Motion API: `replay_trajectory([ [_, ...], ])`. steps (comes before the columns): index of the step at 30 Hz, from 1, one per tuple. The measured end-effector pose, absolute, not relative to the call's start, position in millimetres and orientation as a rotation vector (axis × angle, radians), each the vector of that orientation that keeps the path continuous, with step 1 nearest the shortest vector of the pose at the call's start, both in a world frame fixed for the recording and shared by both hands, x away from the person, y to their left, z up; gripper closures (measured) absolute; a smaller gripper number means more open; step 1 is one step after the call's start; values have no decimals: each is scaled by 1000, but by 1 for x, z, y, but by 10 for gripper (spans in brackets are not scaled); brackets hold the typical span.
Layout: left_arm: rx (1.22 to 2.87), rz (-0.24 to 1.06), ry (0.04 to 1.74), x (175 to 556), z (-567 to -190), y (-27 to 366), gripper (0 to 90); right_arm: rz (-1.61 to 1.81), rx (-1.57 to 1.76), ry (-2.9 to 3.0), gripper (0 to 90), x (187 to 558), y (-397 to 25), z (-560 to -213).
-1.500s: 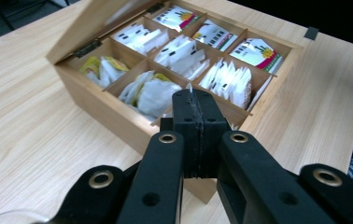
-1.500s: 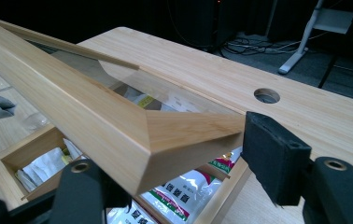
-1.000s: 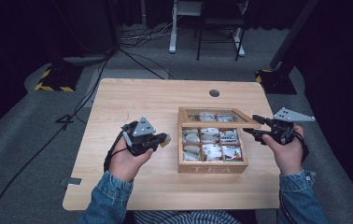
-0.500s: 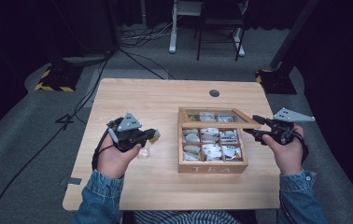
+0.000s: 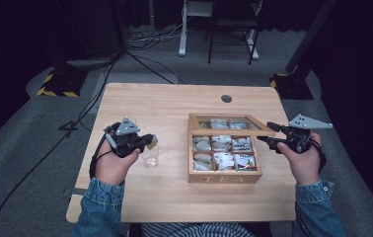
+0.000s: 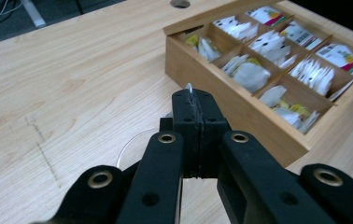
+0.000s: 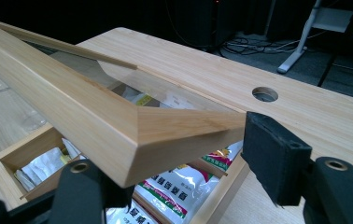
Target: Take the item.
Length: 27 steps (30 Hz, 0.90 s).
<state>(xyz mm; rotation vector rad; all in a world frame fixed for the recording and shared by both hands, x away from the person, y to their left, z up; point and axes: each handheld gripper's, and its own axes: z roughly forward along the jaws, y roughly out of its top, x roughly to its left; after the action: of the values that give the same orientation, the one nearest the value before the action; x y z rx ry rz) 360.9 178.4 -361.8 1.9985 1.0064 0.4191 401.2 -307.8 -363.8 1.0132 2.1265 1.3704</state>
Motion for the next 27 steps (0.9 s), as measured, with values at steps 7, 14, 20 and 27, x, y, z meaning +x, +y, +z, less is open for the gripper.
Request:
replay_trajectory([
  [7,2031,415,1039,368,-372,181,889,1370,1008,2128,386,402,-308,-364],
  [14,2074,387,1069,373,-380,182,889,1373,1010,2128,385,402,-308,-365],
  [20,2110,369,1081,376,-386,180,887,1372,1015,2130,384,402,-308,-365],
  [27,2134,347,1086,379,-394,177,885,1371,1012,2133,384,402,-307,-365],
])
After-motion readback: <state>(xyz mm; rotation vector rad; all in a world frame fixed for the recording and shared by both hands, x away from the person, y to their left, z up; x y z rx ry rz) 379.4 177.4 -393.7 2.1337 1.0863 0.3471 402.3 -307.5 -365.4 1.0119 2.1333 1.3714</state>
